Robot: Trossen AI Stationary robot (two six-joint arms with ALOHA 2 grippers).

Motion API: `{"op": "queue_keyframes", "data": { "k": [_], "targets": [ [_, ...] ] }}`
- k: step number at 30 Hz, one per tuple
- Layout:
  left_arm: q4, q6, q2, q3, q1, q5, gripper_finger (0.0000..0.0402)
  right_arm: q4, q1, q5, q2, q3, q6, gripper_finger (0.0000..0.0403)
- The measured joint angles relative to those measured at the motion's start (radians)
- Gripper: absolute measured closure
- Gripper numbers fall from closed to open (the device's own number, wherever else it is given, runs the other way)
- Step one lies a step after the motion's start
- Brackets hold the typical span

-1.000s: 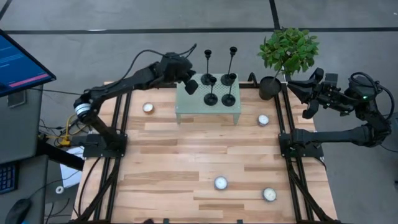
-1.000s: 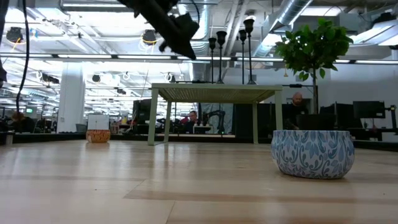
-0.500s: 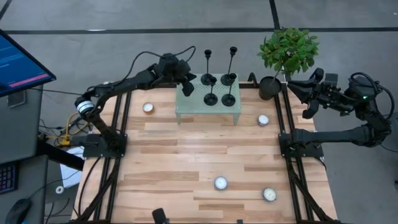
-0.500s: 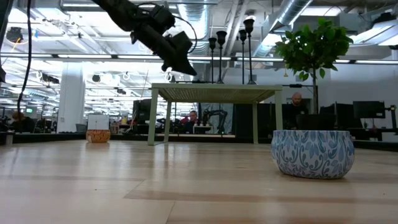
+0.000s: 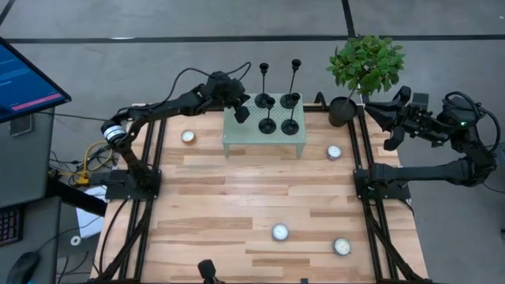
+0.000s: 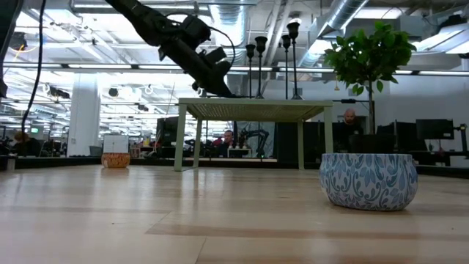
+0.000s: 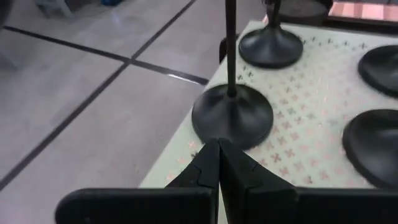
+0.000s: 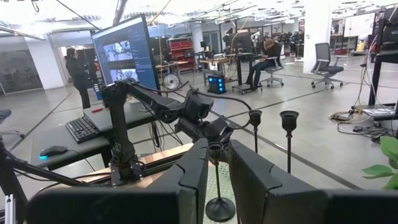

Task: Pick & Place candle stick holders
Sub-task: Adjust the black candle holder on the shelf

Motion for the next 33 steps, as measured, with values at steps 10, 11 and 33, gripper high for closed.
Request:
{"op": "queue_keyframes", "data": {
  "k": [10,11,33],
  "targets": [
    [0.023,-0.003,0.055,-0.001,0.0,0.0,0.0401,0.0,-0.001,0.0,0.0,0.0,-0.001,0.0347],
    [0.024,-0.003,0.055,-0.001,0.0,0.0,0.0401,0.0,-0.001,0.0,0.0,0.0,-0.001,0.0347],
    [0.011,0.071,0.055,0.021,-0.02,-0.09,0.0401,0.0,-0.001,0.0,0.0,0.0,-0.017,0.0347]
  ]
}}
